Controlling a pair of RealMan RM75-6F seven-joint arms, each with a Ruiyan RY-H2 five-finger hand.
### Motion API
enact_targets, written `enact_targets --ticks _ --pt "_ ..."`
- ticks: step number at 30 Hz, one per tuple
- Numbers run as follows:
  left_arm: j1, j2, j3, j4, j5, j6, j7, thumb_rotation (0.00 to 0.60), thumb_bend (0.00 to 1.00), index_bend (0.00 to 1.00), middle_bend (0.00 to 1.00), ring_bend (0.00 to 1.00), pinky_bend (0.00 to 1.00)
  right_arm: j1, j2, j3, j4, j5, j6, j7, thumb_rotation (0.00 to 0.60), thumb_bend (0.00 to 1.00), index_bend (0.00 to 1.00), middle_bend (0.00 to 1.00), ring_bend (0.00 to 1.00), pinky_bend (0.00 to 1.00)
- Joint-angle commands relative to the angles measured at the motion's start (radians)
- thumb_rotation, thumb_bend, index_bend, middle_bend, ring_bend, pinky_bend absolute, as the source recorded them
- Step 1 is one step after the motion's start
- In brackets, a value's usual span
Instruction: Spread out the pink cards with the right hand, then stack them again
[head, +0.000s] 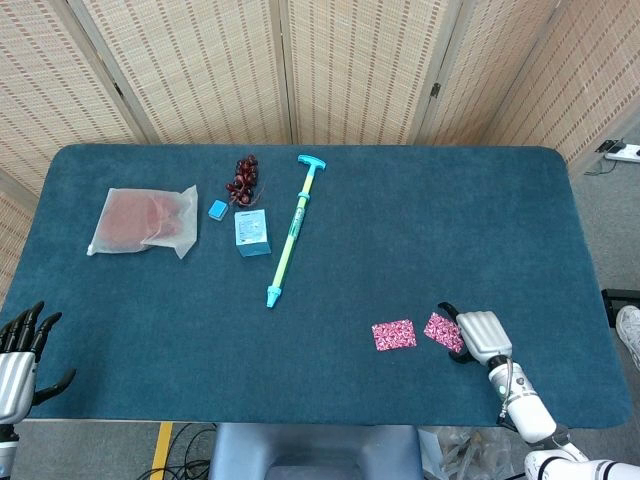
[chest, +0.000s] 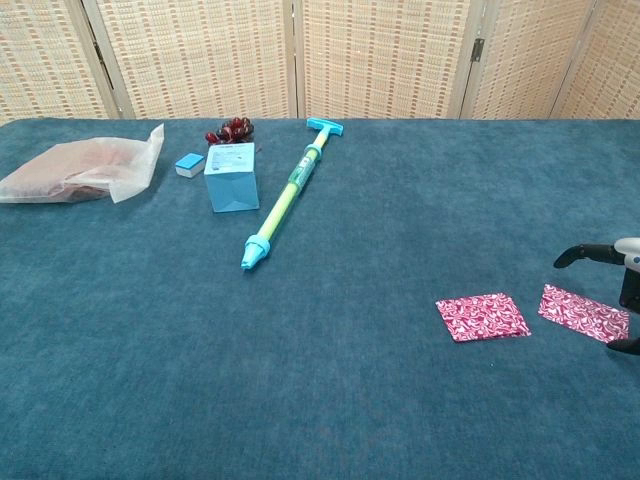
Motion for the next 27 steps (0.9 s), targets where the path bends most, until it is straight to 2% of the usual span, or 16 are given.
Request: enact_targets --ticks 1,17,27 --pt "-0.001 0.000 0.000 -0.002 0.000 -0.001 0.002 0.600 0.26 0.16 0.04 0.05 0.13 -0.001 -0.002 0.002 0.005 -0.002 -0.003 0.001 0.600 0.25 0.14 0.99 1.00 1.00" --pt "0.000 0.003 0.000 -0.007 -0.001 0.002 0.011 0.600 0.26 0.16 0.04 0.05 0.13 -0.011 -0.022 0.015 0.045 -0.009 -0.015 -0.002 0.600 0.25 0.14 0.99 1.00 1.00" --pt "0.001 0.001 0.000 -0.006 -0.005 0.000 0.020 0.600 0.26 0.16 0.04 0.05 0.13 -0.010 -0.012 0.045 0.078 0.022 -0.026 0.003 0.600 0.25 0.14 0.99 1.00 1.00"
